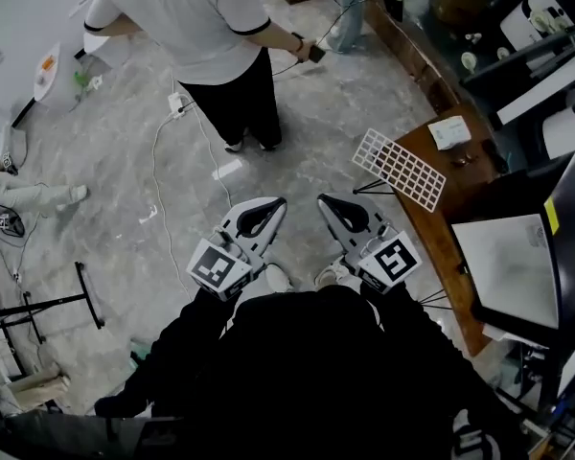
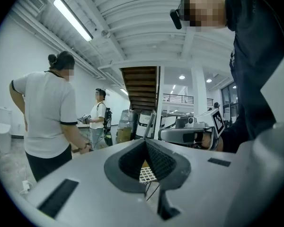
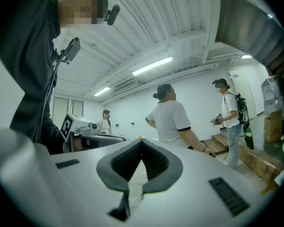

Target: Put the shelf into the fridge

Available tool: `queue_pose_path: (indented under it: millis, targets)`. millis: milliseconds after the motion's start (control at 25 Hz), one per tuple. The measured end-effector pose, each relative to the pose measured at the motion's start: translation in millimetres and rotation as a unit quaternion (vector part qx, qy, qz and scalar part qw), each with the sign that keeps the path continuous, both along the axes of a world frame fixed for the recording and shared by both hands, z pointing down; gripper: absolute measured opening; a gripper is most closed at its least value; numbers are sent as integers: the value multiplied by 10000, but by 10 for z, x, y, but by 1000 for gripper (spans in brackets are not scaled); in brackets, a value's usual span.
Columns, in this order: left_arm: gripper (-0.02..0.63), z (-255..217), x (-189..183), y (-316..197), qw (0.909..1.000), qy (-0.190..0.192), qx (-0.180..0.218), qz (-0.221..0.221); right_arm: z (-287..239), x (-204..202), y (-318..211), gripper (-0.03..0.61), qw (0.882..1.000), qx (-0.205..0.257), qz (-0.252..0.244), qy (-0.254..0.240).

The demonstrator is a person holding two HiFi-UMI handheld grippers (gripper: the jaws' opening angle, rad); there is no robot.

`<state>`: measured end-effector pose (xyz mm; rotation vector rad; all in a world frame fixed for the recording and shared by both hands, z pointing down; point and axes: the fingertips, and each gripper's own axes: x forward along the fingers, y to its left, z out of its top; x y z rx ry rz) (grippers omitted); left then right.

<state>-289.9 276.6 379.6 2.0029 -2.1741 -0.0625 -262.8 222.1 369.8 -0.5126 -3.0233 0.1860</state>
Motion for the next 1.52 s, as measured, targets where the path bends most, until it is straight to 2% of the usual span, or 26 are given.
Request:
queue_pose_path:
  millis: [200,560,840,960,1080,1200,1280,1400,1520]
  targets:
    - [6,33,222,-665,9994,-12,-53,333,38,239,-629,6,9993,-147,330,-107]
    - [6,129,655,-1844,9964,-106,-221,807,86,725,-1814,6,9956,-69,914,-171]
    - [6,367,898,-2574,9950,393,-82,910,159,1089,-2533,6,9911,127,1314,-149]
    - [6,607,904,-2789,9937,546,-210,953,244,1127,-2742,6,9892,149,1456,-70]
    - [6,881,854,-3005,9897,946,-201,1053,350,1101,-2914,6,9871,113,1598,5]
    - [6,1223,727,-3167,9802,1705,-182,986,462,1051,-3045,6,9852,40,1714,69]
    - [7,1496,629,-3244,9694,2288,-124,885,546,1023,-3124,8,9846,80,1742,130]
    - [16,1966,460,-3292,9456,3176,-89,704,638,944,-3246,6,9826,86,1840,227]
    - [62,2452,317,-3260,9145,4014,-140,490,720,825,-3339,6,9785,-10,2020,416]
